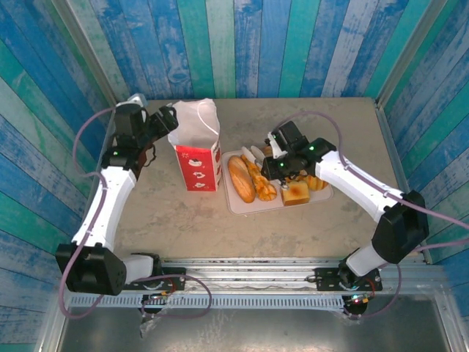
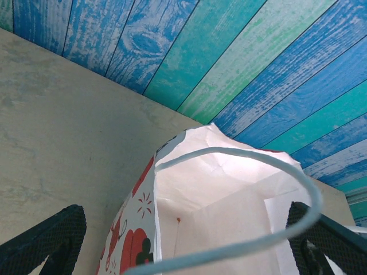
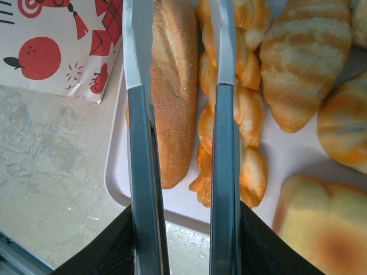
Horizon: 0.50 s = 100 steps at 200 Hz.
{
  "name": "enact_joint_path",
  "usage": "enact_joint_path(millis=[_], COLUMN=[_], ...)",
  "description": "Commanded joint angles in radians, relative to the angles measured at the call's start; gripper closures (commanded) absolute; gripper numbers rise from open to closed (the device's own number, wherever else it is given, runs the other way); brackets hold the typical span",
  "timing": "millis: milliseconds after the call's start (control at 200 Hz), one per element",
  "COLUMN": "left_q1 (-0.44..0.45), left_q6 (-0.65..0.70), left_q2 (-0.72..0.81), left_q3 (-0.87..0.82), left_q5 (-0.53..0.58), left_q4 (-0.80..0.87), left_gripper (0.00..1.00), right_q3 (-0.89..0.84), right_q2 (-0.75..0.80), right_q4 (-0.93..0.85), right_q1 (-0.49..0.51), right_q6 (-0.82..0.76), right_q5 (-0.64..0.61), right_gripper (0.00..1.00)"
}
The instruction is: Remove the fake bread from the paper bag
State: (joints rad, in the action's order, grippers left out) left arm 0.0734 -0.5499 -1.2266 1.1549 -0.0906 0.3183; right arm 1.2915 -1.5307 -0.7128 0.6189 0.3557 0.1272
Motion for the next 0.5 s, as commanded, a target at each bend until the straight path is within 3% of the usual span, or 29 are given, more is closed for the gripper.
enact_joint_path(millis=[0,286,496], left_q1=[-0.003,-0.003,-0.003], left_q6=[0.012,0.005,-0.005], left_q2=[0.071,0.209,0.317], left_q3=[0.011,-0.020,-0.067], left_q5=[-0.016,-0.001,0.018], left_q4=[0.038,0.075,0.099], left_gripper=[0.06,0.06,0.06], right_q3=[-0.025,-0.104,-0.171], right_q2=[0.071,0.226,0.288], right_q4=[0.012,-0.003,0.006], right_q1=[-0.013,-0.159,-0.359], right_q6=[0.015,-0.001,-0.078], right_q5=[-0.020,-0.050,-0.097], right_gripper=[0.59,0.59,0.59])
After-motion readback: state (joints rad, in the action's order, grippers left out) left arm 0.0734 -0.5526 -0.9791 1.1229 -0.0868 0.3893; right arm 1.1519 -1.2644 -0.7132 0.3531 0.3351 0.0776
